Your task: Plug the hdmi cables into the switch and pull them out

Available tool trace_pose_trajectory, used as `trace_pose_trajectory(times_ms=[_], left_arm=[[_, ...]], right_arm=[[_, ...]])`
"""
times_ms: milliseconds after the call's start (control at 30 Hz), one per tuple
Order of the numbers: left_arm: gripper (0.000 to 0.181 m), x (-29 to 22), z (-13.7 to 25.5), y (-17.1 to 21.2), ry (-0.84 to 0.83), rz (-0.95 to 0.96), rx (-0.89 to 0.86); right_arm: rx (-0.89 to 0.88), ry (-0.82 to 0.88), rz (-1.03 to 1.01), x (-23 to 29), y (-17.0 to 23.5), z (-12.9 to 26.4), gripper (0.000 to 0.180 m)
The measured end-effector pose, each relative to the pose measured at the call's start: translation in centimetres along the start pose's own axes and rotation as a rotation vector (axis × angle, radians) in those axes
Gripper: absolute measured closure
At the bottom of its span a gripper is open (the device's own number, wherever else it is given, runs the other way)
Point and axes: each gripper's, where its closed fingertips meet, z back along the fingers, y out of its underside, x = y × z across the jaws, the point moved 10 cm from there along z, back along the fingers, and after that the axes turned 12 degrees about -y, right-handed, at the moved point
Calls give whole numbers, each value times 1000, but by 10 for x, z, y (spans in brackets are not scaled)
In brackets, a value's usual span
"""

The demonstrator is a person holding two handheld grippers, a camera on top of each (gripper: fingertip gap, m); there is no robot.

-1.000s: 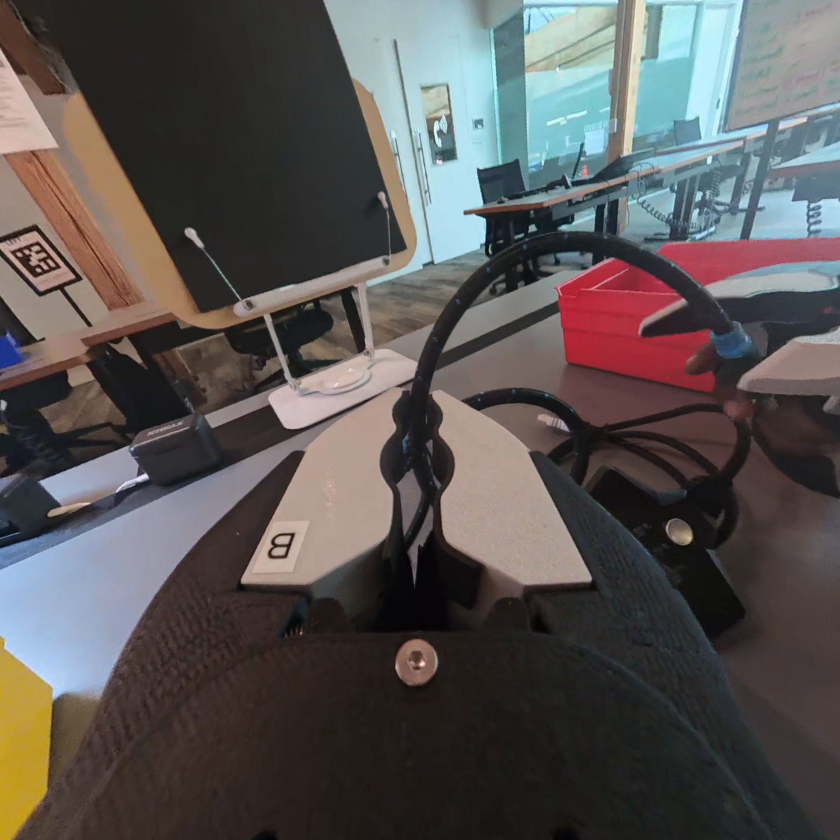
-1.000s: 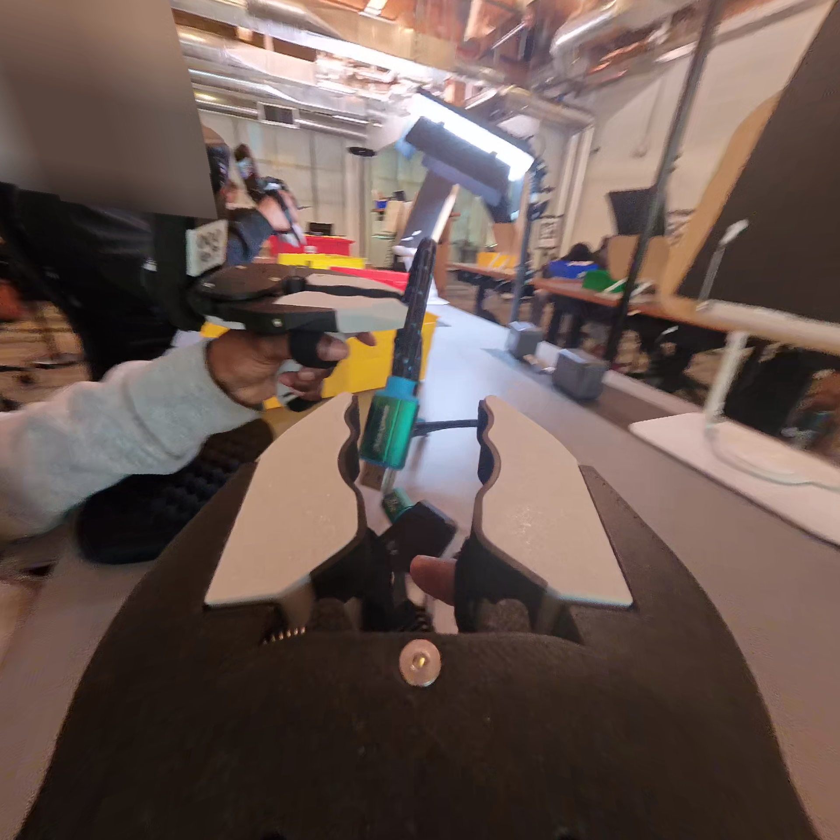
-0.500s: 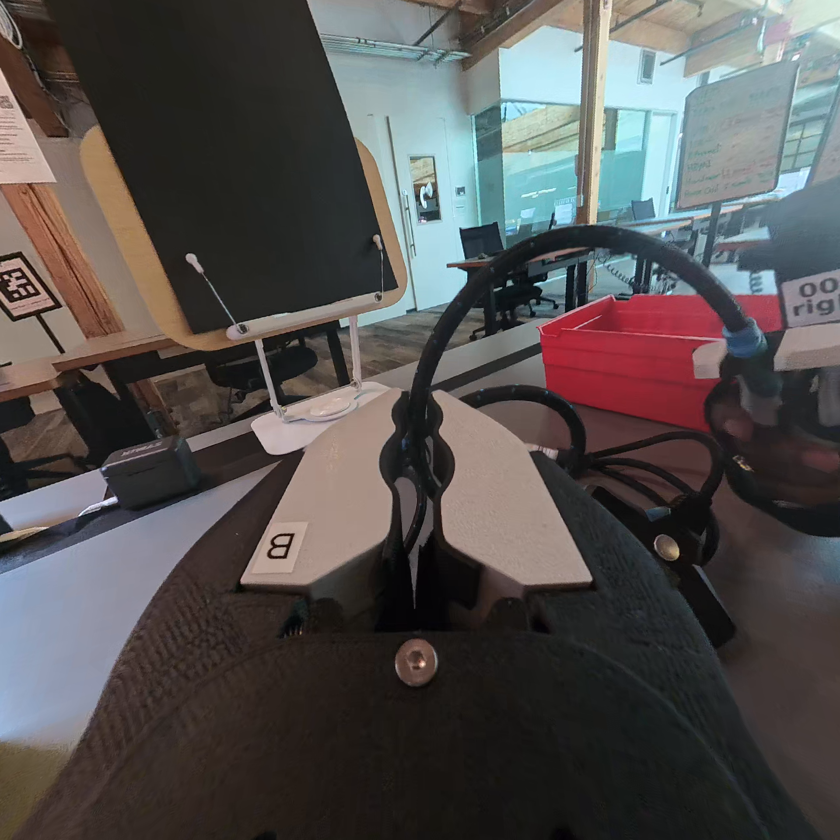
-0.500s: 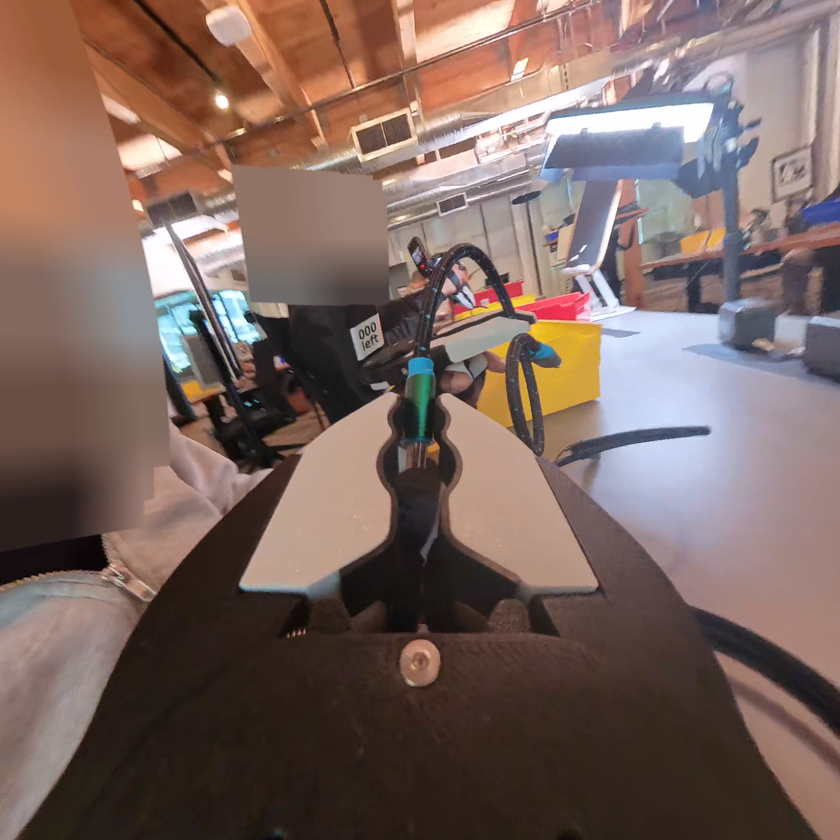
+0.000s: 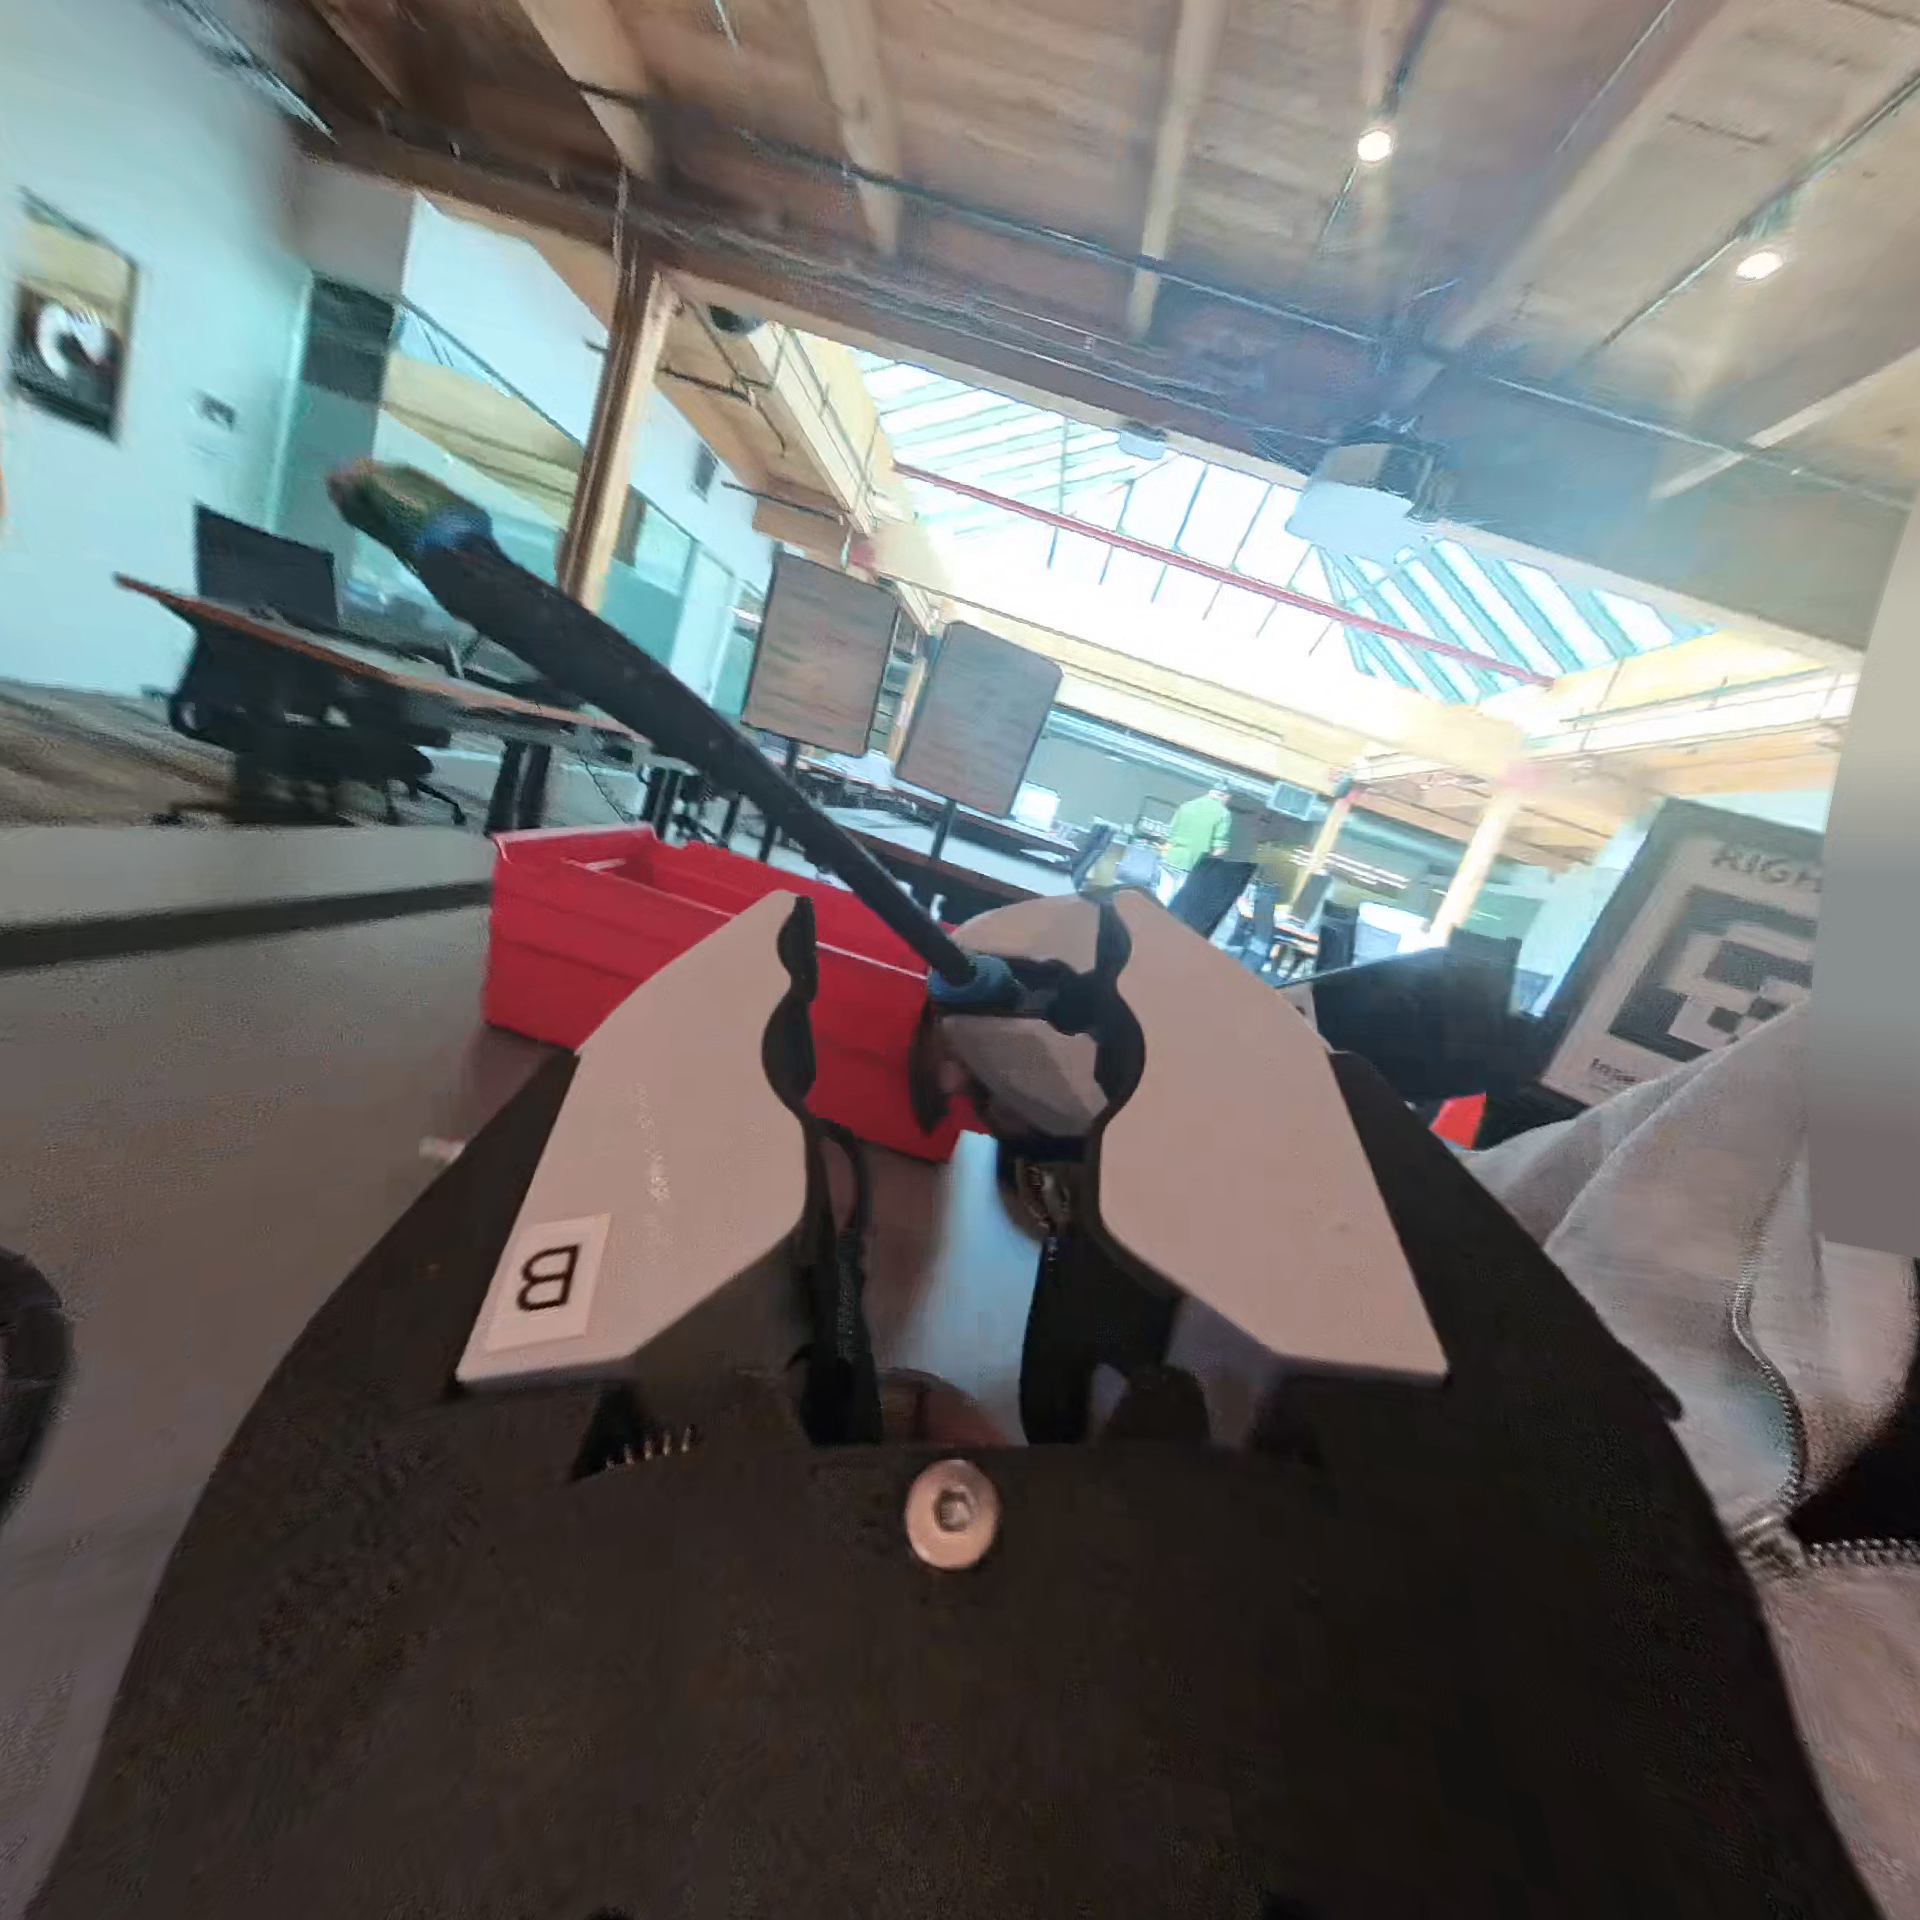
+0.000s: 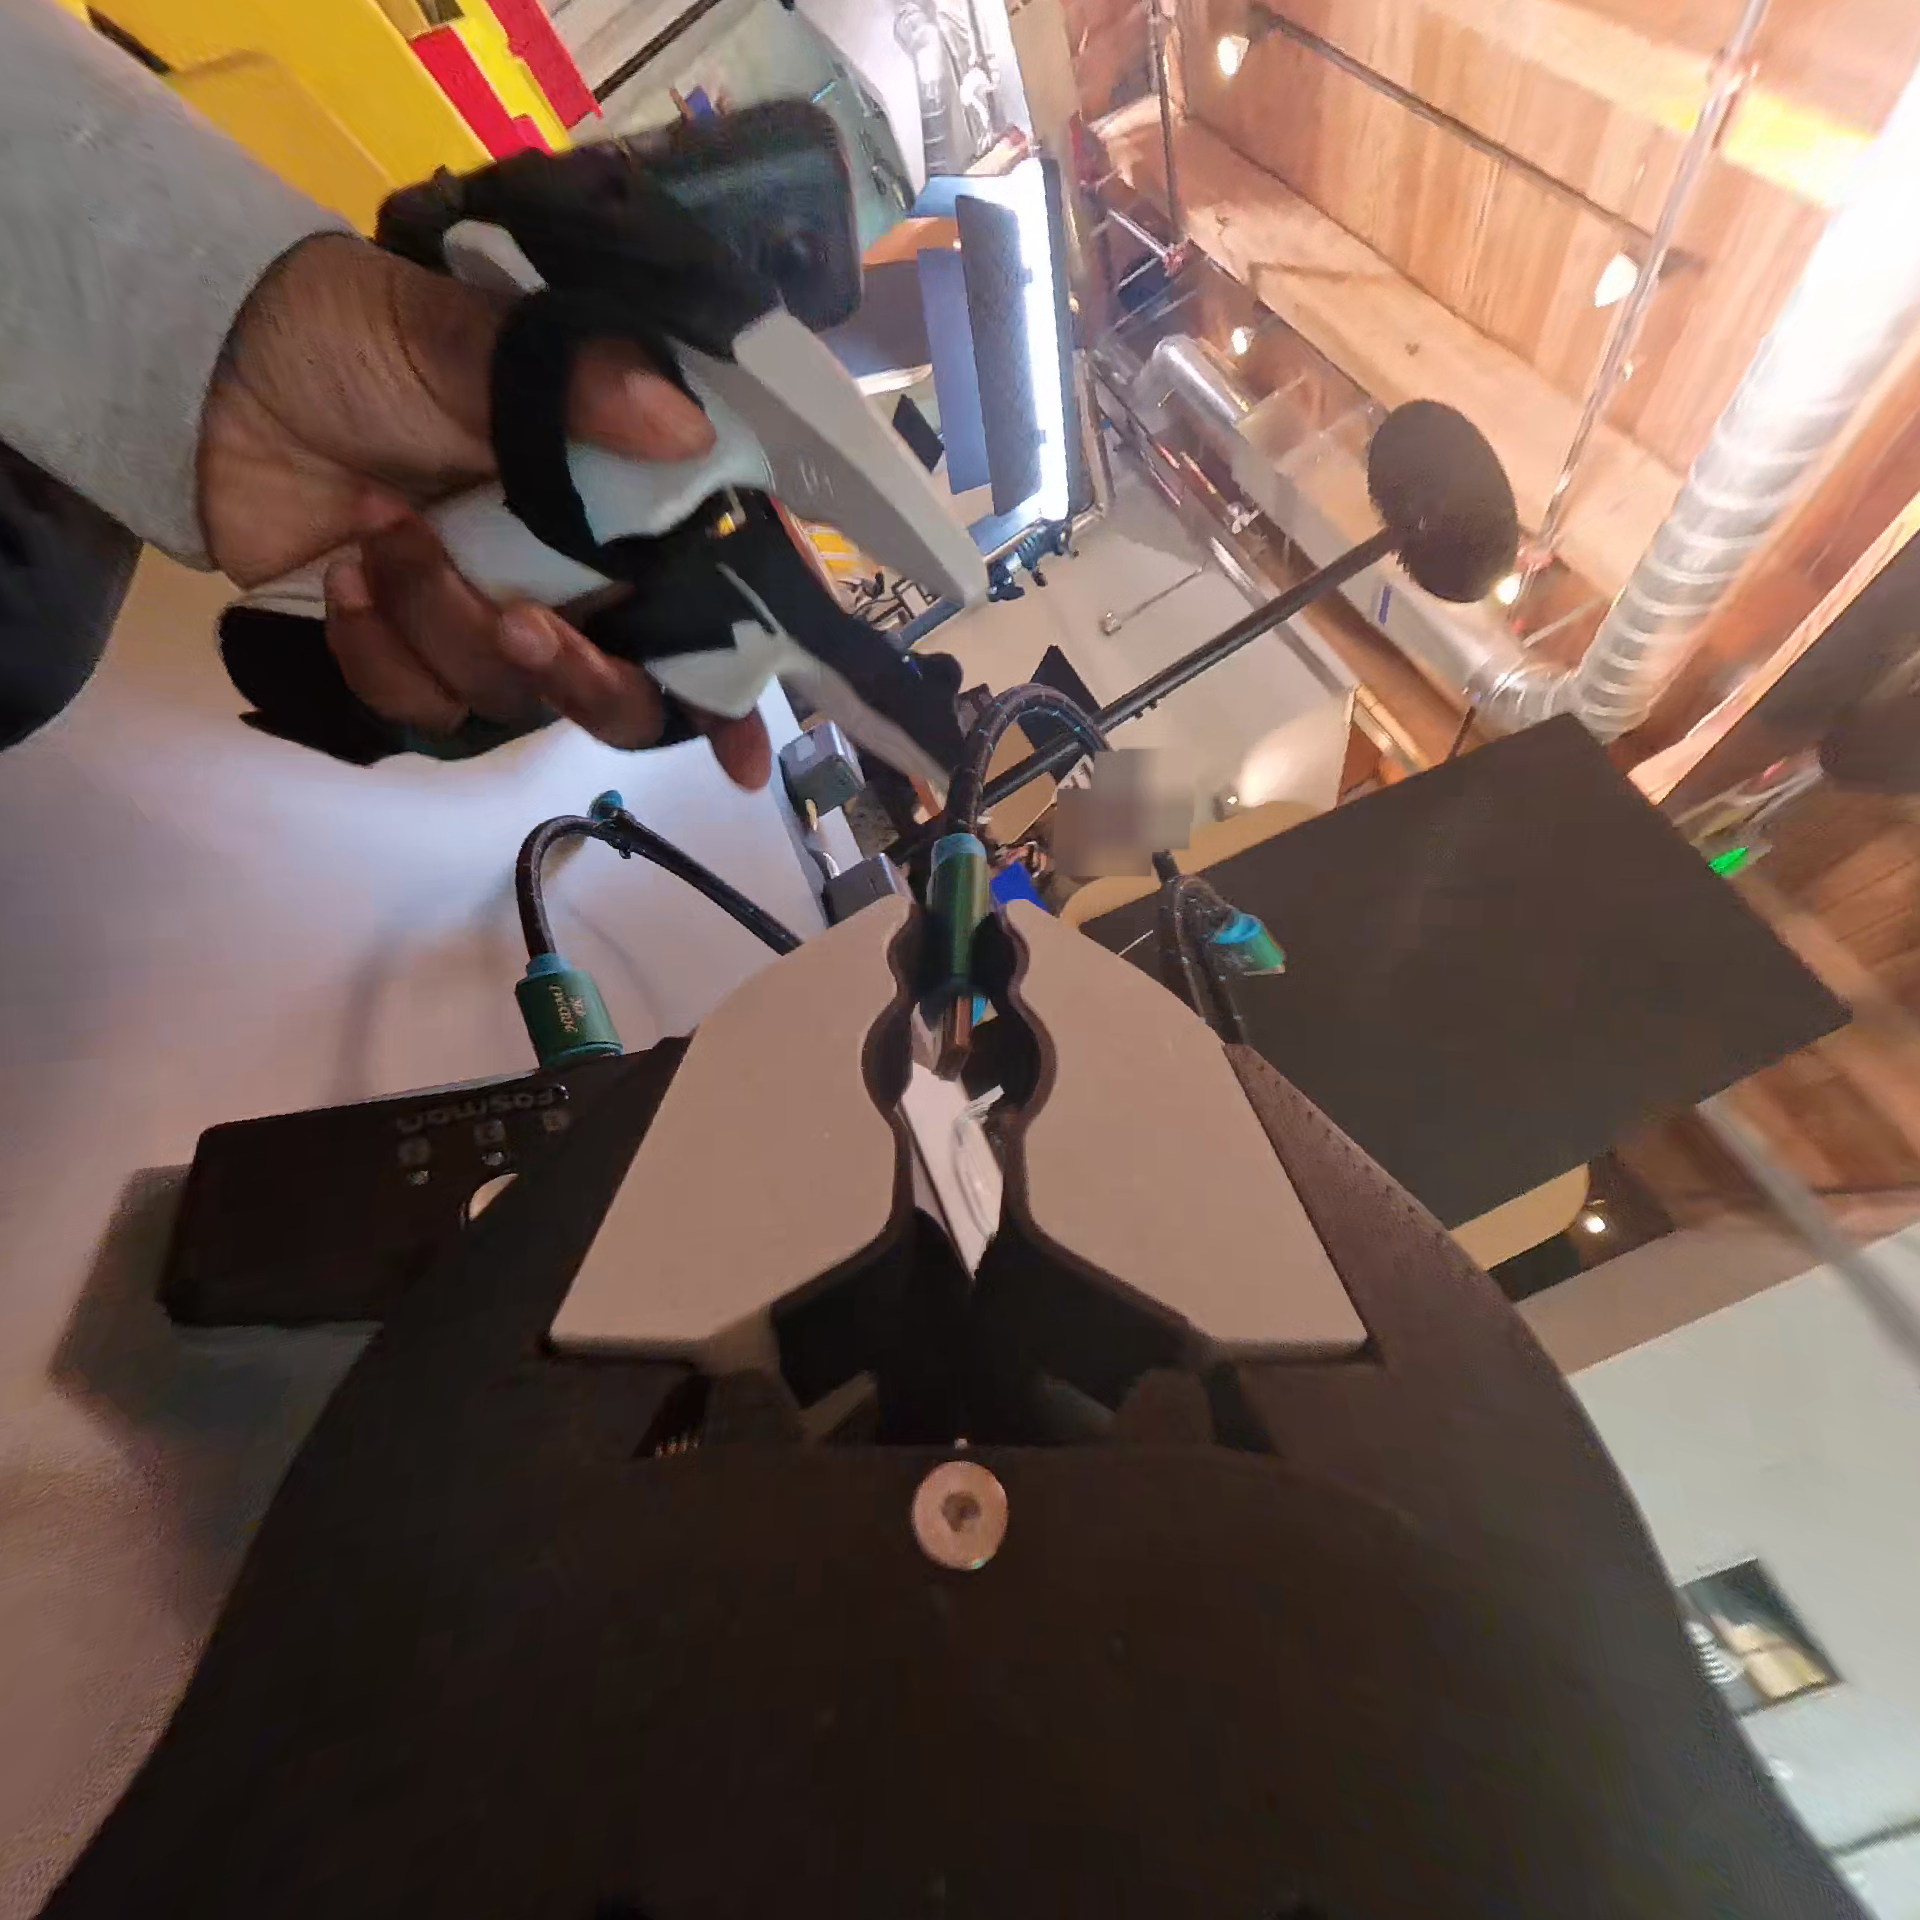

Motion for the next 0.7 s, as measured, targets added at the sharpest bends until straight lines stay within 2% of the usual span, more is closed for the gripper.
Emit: trace_pose_trajectory(times_ms=[133, 300, 433, 500, 700], left_arm=[[130, 2, -6, 11, -17, 17, 79], [133, -4, -13, 22, 171, 128, 192], [136, -9, -15, 27, 154, 16, 264], [148, -10, -15, 27, 151, -23, 268], [153, -11, -14, 28, 160, -21, 303]], right_arm=[[-8, 39, 133, 6, -8, 1, 168], [-62, 32, 260, 16, -18, 2, 168], [-34, 9, 293, 21, -19, -1, 168], [-17, 4, 310, 22, -18, -3, 168], [27, -33, 364, 26, -15, -6, 168]])
